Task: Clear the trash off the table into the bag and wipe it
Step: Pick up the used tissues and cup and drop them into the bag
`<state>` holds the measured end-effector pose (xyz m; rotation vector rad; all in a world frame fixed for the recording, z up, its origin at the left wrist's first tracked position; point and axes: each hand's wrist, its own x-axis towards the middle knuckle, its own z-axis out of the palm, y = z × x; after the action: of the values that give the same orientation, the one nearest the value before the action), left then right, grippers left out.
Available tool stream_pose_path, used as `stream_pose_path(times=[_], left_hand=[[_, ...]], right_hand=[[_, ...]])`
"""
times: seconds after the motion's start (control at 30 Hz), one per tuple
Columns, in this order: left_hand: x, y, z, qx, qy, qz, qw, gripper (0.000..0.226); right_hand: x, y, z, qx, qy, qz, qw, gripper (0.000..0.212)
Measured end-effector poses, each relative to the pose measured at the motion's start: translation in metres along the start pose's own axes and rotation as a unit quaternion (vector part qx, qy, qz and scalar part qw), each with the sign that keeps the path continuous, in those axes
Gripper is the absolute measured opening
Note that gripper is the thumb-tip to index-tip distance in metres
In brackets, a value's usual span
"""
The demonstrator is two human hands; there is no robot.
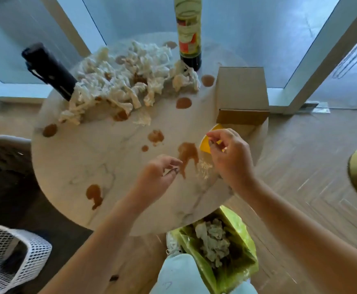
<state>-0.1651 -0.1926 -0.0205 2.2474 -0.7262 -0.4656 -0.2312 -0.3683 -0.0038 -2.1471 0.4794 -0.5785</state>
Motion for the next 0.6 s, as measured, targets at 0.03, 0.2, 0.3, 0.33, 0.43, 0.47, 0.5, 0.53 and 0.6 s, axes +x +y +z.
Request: stream_pose_path(times=[0.03, 0.2, 0.3, 0.33, 0.43, 0.47, 0.5, 0.53, 0.6], left_hand=[[0.01, -0.009, -0.013, 0.007, 0.021, -0.015, 1.0, 0.021], [0.061, -0.059, -0.067, 0.047, 0.083, -0.055, 0.994, 0.024], [0.097, -0.085, -0.09, 0.078, 0.099, -0.049, 0.991, 0.028], [0.109, -0.093, -0.096, 0.086, 0.101, -0.046, 0.99, 0.029], [0.149, -0.11, -0.105, 0.104, 0.102, -0.023, 0.989, 0.031], [0.162, -0.114, -0.105, 0.104, 0.101, -0.01, 0.989, 0.032], [0.174, -0.117, -0.105, 0.1, 0.098, 0.003, 0.99, 0.033], [0.185, -0.117, -0.104, 0.098, 0.097, 0.018, 0.99, 0.034], [0.206, -0.116, -0.099, 0.103, 0.092, 0.045, 0.989, 0.036]], right_hand=[[0.016, -0.008, 0.012, 0.009, -0.007, -0.007, 1.0, 0.016], [0.087, -0.023, 0.086, -0.015, -0.089, -0.018, 0.996, 0.023], [0.122, -0.02, 0.128, -0.046, -0.136, -0.012, 0.99, 0.03], [0.133, -0.019, 0.14, -0.063, -0.147, -0.009, 0.987, 0.033], [0.163, -0.016, 0.168, -0.111, -0.146, -0.001, 0.983, 0.04], [0.173, -0.016, 0.175, -0.124, -0.132, 0.004, 0.983, 0.041], [0.184, -0.015, 0.181, -0.135, -0.117, 0.007, 0.984, 0.042], [0.195, -0.014, 0.187, -0.142, -0.11, 0.007, 0.984, 0.044], [0.215, -0.01, 0.198, -0.159, -0.133, -0.003, 0.978, 0.05]])
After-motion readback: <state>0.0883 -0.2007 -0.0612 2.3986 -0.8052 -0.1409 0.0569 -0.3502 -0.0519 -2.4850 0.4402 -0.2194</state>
